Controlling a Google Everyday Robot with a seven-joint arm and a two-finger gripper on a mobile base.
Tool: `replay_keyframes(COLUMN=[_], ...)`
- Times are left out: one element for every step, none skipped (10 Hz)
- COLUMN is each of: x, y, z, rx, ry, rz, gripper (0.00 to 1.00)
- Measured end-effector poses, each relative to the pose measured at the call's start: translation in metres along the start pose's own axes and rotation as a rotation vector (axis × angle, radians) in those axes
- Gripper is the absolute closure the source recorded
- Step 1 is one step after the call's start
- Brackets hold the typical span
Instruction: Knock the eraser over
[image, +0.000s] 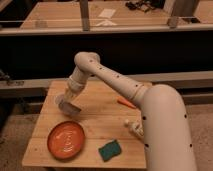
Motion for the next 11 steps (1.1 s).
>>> replay_keyframes(x=[-0.002,-0.004,-0.007,-0.007,-0.008,-0.011,-0.015,-0.016,-0.017,-0.018,-0.019], y=[-0.002,-0.004,-0.006,-0.007,-0.007,-0.009,-0.010,-0.010,-0.009,-0.010,-0.010], z=[0.001,0.002,0.003,0.003,0.003,0.004,0.006,0.005,0.005,0.005,0.005], rx=[-0.003,-0.007,-0.012,-0.015,-0.017,-0.024,-0.031,-0.034,-0.036,-0.037,-0.040], ry=[-0.003,-0.007,-0.011,-0.013,-0.015,-0.021,-0.028,-0.030,-0.035,-0.037,-0.040], rz=[-0.007,-0.014,-0.021,-0.024,-0.026,-0.033,-0.038,-0.039,-0.040,-0.041,-0.043], gripper=[0.93,0.93,0.93,0.93,0.93,0.93,0.93,0.93,0.93,0.93,0.93])
